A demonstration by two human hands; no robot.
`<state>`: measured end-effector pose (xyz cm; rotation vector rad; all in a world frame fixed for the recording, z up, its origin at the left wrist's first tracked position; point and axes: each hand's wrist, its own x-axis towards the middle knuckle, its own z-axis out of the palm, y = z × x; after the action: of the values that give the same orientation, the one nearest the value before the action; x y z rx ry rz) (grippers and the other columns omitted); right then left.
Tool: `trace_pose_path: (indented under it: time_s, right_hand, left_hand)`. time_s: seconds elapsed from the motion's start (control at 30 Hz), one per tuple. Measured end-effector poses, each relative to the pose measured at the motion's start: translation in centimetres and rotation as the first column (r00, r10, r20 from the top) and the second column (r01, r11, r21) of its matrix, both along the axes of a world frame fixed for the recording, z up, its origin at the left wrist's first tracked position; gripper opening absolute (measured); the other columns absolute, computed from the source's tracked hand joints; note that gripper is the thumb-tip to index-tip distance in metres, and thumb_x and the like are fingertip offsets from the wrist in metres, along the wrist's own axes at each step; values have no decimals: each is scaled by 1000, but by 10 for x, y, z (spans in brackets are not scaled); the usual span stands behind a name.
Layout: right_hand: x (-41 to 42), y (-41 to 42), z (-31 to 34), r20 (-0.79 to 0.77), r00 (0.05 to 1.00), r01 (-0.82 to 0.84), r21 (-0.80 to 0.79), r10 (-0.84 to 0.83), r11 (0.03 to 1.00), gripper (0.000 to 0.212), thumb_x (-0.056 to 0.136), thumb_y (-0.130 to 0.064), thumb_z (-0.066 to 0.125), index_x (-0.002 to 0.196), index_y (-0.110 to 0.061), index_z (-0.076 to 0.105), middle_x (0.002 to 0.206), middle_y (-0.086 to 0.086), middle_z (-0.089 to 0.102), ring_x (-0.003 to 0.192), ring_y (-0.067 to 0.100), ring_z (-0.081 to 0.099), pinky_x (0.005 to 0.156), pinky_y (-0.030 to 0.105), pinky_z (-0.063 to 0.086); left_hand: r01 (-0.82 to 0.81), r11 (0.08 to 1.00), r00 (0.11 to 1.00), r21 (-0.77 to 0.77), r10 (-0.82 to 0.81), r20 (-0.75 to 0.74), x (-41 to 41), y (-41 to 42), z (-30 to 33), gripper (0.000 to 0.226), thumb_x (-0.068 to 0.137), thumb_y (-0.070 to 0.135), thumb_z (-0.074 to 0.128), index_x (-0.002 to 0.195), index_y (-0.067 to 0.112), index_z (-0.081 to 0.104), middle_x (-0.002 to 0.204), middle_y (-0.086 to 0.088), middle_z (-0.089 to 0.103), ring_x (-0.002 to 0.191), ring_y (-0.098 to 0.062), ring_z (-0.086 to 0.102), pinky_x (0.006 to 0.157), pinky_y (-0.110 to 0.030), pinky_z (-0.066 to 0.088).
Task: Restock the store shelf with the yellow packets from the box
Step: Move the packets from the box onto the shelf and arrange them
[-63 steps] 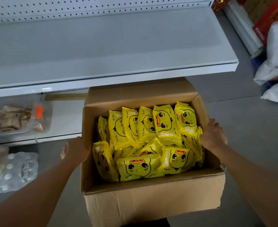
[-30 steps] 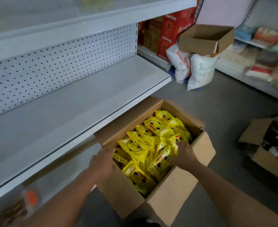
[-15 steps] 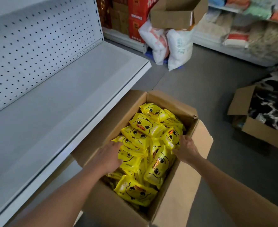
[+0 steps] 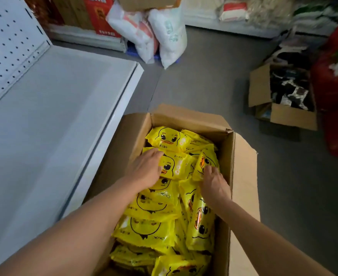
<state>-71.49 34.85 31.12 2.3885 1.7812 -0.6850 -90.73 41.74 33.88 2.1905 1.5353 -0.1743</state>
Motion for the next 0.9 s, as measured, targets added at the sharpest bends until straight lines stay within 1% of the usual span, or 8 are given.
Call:
trace_pose_path:
  time_s: [0.17,0.27,0.33,0.43,0.53,0.73,0.83,0.9]
  right_hand:
    - [-3,-4,-5,98,994,-56,84,48,995,33,95,-6,38,128,-10,38,115,10,55,98,27,58,63,30,38]
    - [-3,-12,-8,114,991,-100,294,69,951,25,78,2,46,99,-5,58,79,10,63,61,26,63,43,27,32]
    - [-2,-17,-9,171,982,-147,397,84,906,21,67,-4,48,82,-8,62,63,5,60,45,21,57,37,20,23]
    - [-1,-29,-11,133,985,-162,438,114,884,23,62,-2,52,83,-9,61,70,4,62,50,20,57,39,19,25]
    - [1,-40,-13,79,989,-147,481,125,864,23,65,2,50,84,-7,58,74,5,60,53,21,56,41,20,27]
    - [3,-45,-3,-5,965,-227,478,261,848,31,66,8,36,84,-5,58,89,7,64,57,25,57,43,20,28]
    - [3,-47,5,-79,930,-283,472,360,835,35,74,1,30,88,-3,61,97,8,67,70,28,66,45,25,45]
    - [8,-50,9,-105,889,-343,492,445,800,40,78,-4,28,94,-2,64,106,10,67,85,28,68,58,28,54]
  left_hand:
    - [51,991,995,-123,-60,-76,13,38,-19,54,99,30,40,146,11,24,156,-5,20,141,-23,25,111,-39,25]
    - [30,985,990,-168,-53,-133,16,41,-27,62,96,41,43,145,9,21,154,-9,17,141,-27,23,113,-45,24]
    - [-14,984,986,-177,-16,-167,16,40,-32,69,94,47,43,145,10,17,151,-12,17,139,-31,25,111,-46,24]
    - [-31,968,981,-249,-19,-194,11,39,-37,82,89,57,45,148,11,10,152,-16,16,140,-35,20,113,-47,22]
    - [-1,965,974,-262,-58,-217,3,34,-38,90,81,66,51,146,13,19,149,-14,29,137,-36,23,110,-44,25]
    - [10,999,982,-40,-17,-187,0,3,-21,71,78,70,52,127,18,52,127,-3,55,123,-25,42,100,-42,33]
    - [-151,988,979,-17,147,-140,-5,-15,-8,51,79,64,57,98,16,55,107,-6,63,103,-26,56,81,-35,40]
    - [-305,952,948,-30,301,-104,-13,-27,3,42,81,58,59,91,18,49,102,-6,63,99,-29,60,76,-35,44]
